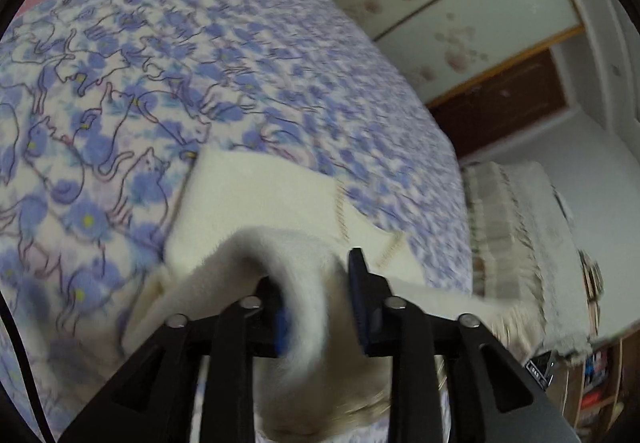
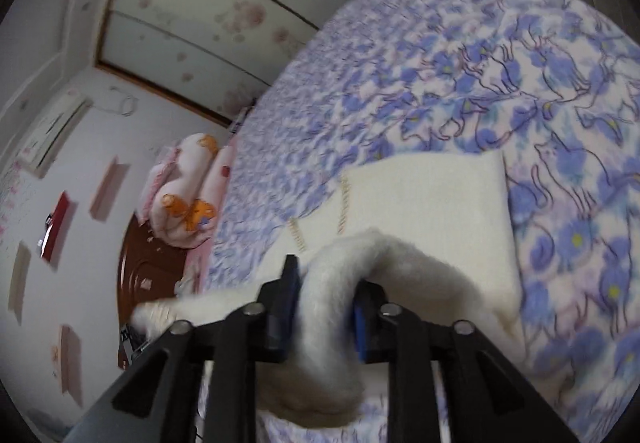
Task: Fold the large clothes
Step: 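Lift the held hem and fold it over toward the collar with both grippers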
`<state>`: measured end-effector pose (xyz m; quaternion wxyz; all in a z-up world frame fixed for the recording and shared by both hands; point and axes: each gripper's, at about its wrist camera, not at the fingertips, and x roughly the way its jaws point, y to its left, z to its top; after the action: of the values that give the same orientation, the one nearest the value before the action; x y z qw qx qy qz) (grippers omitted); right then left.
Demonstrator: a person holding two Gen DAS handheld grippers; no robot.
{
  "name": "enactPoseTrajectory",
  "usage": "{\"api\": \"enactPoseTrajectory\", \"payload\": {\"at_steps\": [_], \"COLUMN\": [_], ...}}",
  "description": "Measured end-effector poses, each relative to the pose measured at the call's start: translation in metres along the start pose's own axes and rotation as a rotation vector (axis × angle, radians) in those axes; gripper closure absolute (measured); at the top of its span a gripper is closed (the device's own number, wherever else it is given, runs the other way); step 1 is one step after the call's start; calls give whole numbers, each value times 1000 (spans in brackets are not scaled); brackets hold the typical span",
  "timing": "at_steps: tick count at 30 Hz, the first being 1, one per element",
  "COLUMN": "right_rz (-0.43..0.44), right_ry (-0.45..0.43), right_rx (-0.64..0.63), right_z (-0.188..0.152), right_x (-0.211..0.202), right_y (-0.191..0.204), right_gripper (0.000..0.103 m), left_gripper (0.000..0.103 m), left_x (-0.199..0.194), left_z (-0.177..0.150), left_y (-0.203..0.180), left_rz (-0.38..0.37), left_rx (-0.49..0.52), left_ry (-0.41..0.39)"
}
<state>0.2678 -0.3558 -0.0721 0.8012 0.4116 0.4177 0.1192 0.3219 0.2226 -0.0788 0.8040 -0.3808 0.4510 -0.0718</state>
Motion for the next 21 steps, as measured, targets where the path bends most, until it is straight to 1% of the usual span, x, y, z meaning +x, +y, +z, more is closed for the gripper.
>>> {"api": "enactPoseTrajectory", "payload": {"at_steps": [1,2,3,4,5,7,9,11,13,16,19,21], "right_rz": [-10,-17,-29,-86,-137,-177,-213,-242,-264,-320,-357,-363], "right_ry": [19,25,23,11,7,27,43,38,21,-1,10,17], "right_rx": [38,67,78,66,53,35,8,-24,-63,-135,-188,-207], "right_z": [14,21,23,27,29,29,28,26,27,32,42,48], "right_x": [19,33,43,55,64,80,92,97,99,104,116,125], "right_y": [-11,-21,-28,-35,-41,-53,-66,-74,-79,-80,-78,-75], "right_gripper": [60,52,49,43,43,43,43,43,43,43,43,43], "left_gripper": [44,31,30,30,30,30,30,30,30,30,32,32], "left_x": [17,27,37,50,62,88,104,118,130,146,160,166], "left_z": [14,22,26,31,34,36,33,31,31,32,33,34], "left_y": [7,13,20,24,27,34,34,31,32,32,30,27], "left_rz": [26,62,106,156,183,218,262,310,319,348,360,357], "left_rx": [-25,-33,-40,-18,-3,41,117,202,262,319,371,405], "left_ry": [-7,-25,-44,-49,-33,12,31,38,51,64,74,72]}}
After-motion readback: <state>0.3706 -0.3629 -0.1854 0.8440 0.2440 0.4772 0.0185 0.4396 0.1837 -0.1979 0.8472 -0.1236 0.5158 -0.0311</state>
